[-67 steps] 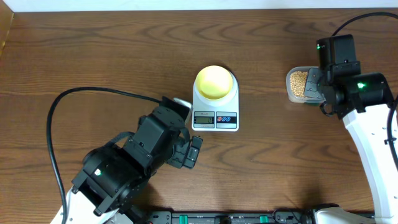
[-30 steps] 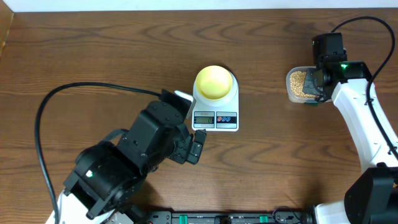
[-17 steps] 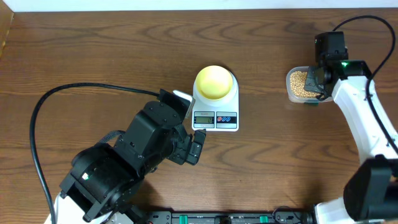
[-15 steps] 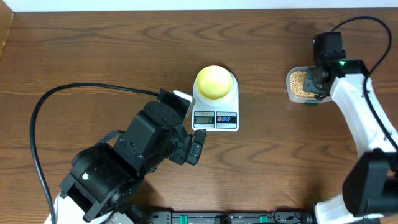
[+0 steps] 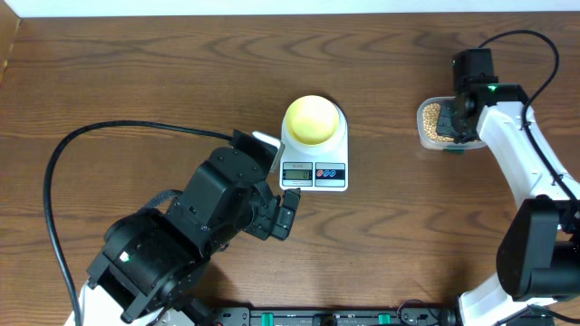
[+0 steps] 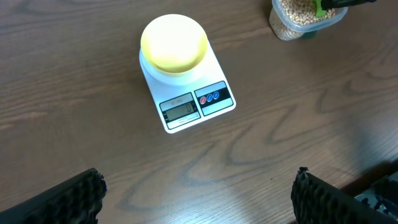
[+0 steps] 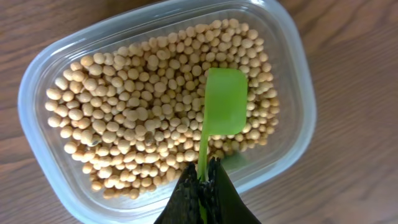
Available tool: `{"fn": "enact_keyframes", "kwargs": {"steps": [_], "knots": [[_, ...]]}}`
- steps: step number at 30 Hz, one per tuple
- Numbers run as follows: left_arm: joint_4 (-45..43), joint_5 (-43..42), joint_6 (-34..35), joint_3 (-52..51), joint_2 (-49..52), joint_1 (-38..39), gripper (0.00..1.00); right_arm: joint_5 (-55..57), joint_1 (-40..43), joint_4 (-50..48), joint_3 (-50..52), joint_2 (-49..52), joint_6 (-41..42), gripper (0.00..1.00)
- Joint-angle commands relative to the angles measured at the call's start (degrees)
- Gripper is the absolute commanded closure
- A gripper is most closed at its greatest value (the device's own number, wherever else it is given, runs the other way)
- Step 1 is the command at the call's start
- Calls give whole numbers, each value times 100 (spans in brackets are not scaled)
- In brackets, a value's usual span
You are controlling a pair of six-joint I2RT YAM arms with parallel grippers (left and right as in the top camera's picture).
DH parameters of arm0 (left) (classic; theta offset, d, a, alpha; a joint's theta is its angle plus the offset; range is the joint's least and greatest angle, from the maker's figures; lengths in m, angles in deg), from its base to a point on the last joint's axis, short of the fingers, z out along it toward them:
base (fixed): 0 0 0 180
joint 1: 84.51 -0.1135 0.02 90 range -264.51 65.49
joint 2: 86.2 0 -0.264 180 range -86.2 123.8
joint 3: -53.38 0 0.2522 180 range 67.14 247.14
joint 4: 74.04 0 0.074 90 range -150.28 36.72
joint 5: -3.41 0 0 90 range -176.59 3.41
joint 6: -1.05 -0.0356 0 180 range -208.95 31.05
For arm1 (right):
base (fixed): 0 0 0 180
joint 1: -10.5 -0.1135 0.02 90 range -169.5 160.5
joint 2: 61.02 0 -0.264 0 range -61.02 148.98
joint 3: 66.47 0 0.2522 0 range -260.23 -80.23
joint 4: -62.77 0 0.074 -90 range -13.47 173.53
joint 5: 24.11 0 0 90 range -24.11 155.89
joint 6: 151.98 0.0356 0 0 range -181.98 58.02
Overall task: Scoop item into bowl and weigh 50g on scale
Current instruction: 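Dip the scoop into the soybeans with right gripper and scoop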
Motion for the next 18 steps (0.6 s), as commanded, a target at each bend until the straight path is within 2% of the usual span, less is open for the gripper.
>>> {"fn": "enact_keyframes", "kwargs": {"steps": [1,18], "knots": [[15,11,-74,96,-37,2,2,-839,247,15,35,44,-22,99],[15,11,-74,94,-37,2,2,-3346,1578,490,37,61,-472,99]]}}
